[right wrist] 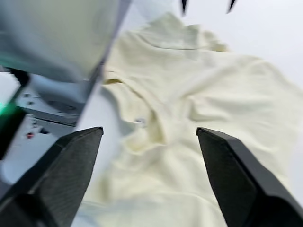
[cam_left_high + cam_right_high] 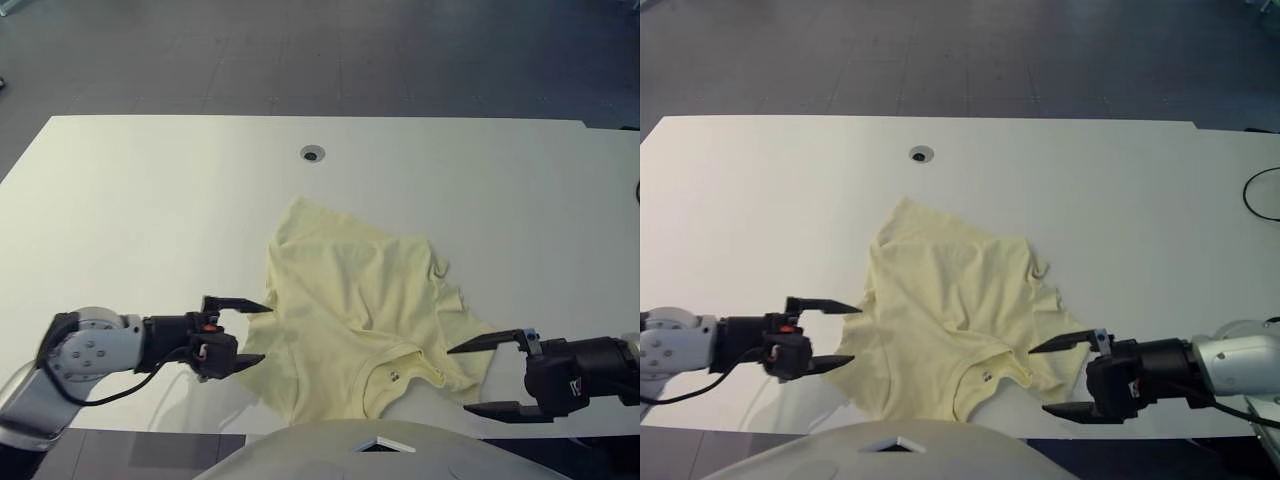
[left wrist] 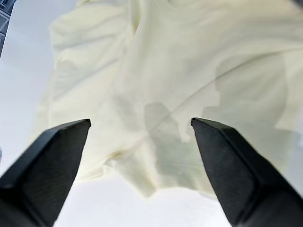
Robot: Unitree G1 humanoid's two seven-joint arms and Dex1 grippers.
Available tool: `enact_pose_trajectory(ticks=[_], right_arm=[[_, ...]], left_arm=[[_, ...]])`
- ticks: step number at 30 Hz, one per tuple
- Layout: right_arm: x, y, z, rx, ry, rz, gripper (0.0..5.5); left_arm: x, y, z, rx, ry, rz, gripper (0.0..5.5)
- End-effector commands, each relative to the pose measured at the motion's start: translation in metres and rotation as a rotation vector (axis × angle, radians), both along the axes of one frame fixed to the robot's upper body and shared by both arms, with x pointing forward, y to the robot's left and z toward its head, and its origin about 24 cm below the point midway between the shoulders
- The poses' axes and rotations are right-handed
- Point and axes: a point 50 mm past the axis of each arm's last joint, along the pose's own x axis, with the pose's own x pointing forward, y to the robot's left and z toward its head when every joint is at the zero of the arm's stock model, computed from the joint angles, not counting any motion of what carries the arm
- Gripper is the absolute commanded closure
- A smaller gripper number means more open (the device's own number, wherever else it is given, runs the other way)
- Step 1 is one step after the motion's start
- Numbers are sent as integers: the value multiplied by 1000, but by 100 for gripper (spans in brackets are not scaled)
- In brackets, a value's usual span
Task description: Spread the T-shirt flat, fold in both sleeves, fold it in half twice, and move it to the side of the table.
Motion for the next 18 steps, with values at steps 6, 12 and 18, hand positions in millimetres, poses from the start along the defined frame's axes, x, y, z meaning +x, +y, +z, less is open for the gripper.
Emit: enact_pose_trajectory(ticks=[6, 12, 18], right_arm=[[88, -22, -16, -69, -282, -450, 43], [121, -26, -46, -161, -340, -568, 12], [138, -27, -68, -231, -374, -583, 12]], left_arm=[[-8, -6, -35, 66, 95, -30, 11], [-10, 1, -37, 116, 121, -29, 10], [5, 10, -33, 173, 41, 1, 10]])
